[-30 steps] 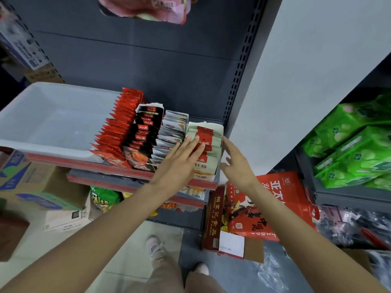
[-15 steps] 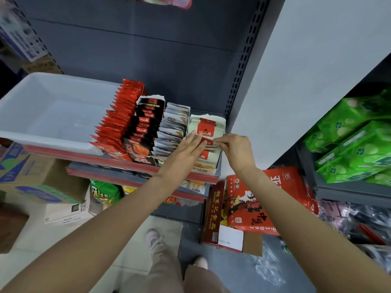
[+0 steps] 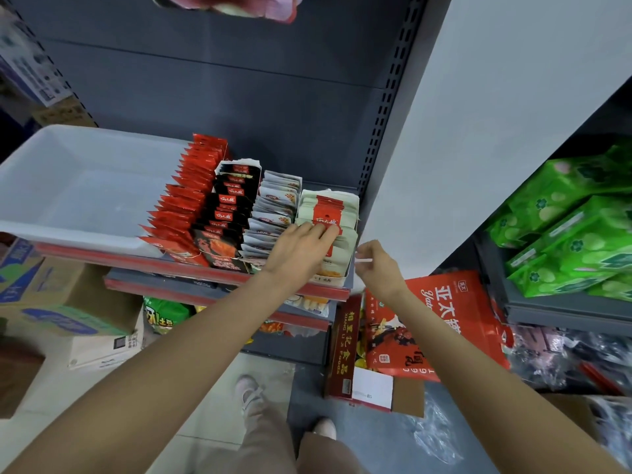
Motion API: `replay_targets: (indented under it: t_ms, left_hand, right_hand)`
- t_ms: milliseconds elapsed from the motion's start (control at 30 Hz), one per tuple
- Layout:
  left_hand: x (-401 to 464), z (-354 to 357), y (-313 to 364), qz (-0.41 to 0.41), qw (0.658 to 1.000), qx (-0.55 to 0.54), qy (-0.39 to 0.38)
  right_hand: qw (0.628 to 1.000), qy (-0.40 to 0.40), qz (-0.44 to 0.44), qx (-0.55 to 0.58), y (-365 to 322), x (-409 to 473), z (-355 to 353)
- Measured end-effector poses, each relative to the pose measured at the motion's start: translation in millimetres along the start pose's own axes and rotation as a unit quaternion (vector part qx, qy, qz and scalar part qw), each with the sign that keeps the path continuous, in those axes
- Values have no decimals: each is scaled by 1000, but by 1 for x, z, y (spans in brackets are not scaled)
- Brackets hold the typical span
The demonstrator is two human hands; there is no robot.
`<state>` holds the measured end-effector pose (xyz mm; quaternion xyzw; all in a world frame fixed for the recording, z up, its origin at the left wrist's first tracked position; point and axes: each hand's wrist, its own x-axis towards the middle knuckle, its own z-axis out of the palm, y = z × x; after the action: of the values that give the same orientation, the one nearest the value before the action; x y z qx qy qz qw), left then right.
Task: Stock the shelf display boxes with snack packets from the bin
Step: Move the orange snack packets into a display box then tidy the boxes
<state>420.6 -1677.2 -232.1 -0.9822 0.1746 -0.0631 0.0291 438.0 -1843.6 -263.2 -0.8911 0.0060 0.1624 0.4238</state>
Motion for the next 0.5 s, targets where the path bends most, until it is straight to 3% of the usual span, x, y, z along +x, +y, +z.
replay_targets:
  t_ms: [100,233,367,500]
  left_hand:
    - [1,7,-1,-2,999,14,32]
    - [4,21,-1,12,995,26,91]
    - [6,25,4,-8,994,59,89]
    - [4,27,7,-21,994,68,89]
  right_hand:
    - [997,-54,51,34,2,6,13]
    - [994,-77,47,61,6,15,18]
    - [978,-110,96,148,13,22,17]
    - [981,-114,94,128,14,26,19]
